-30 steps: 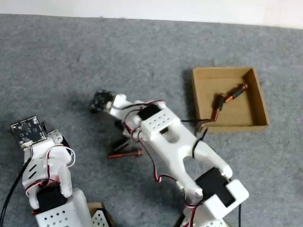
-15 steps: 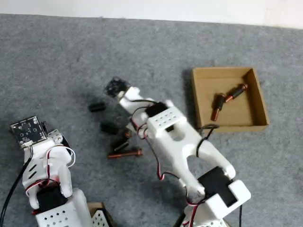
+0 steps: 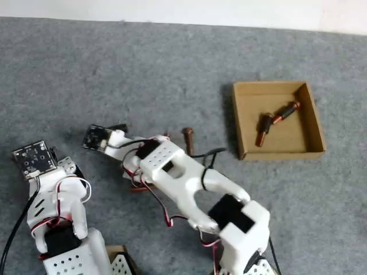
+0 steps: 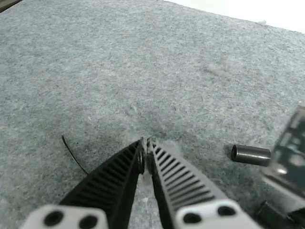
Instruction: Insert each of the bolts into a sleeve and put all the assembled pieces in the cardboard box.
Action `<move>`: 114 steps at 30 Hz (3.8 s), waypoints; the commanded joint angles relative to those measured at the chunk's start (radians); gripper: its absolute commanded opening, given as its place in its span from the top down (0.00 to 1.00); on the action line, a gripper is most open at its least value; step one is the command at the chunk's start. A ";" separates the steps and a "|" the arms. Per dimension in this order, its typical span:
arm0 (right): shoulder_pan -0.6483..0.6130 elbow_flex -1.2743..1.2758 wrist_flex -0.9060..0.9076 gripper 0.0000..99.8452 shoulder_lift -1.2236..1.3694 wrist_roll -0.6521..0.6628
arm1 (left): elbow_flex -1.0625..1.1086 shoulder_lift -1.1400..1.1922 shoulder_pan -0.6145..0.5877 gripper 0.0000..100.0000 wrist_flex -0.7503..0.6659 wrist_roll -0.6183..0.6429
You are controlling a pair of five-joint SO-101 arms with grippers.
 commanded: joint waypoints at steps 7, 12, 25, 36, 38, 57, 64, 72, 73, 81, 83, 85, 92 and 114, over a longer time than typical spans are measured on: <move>-0.008 -0.228 0.038 0.84 0.133 0.006 | -0.004 -0.007 -0.002 0.97 -0.020 0.005; 0.002 -0.262 0.038 0.84 0.223 0.008 | -0.004 -0.007 -0.002 0.97 -0.020 0.005; -0.001 -0.260 0.142 0.84 0.234 0.005 | 0.015 -0.007 -0.002 0.97 -0.046 0.005; 0.002 -0.255 0.174 0.93 0.237 0.003 | 0.015 -0.007 -0.002 0.97 -0.046 0.005; 0.002 -0.257 0.174 0.99 0.237 0.003 | 0.016 -0.007 -0.002 0.97 -0.046 0.005; 0.148 -0.255 0.173 1.00 -0.027 -0.152 | 0.016 -0.007 -0.002 0.97 -0.046 0.005; 0.216 0.022 0.036 1.00 -0.335 -0.153 | 0.016 -0.007 -0.002 0.97 -0.046 0.005; 0.280 0.424 -0.193 1.00 -0.631 -0.153 | 0.016 -0.007 -0.002 0.97 -0.046 0.005; 0.288 0.464 -0.214 1.00 -0.667 -0.153 | 0.016 -0.007 -0.002 0.97 -0.046 0.005; 0.341 0.746 -0.355 1.00 -0.918 -0.155 | 0.016 -0.007 -0.001 0.97 -0.046 0.006; 0.349 0.809 -0.383 1.00 -0.975 -0.155 | 0.016 -0.007 -0.001 0.97 -0.046 0.006; 0.360 0.865 -0.403 1.00 -1.030 -0.155 | 0.018 -0.007 -0.001 0.97 -0.046 0.006; 0.398 1.027 -0.410 1.00 -1.227 -0.155 | 0.016 -0.008 -0.001 0.97 -0.046 0.006; 0.585 1.481 -0.404 1.00 -1.885 -0.155 | 0.019 -0.008 0.054 0.97 -0.043 0.006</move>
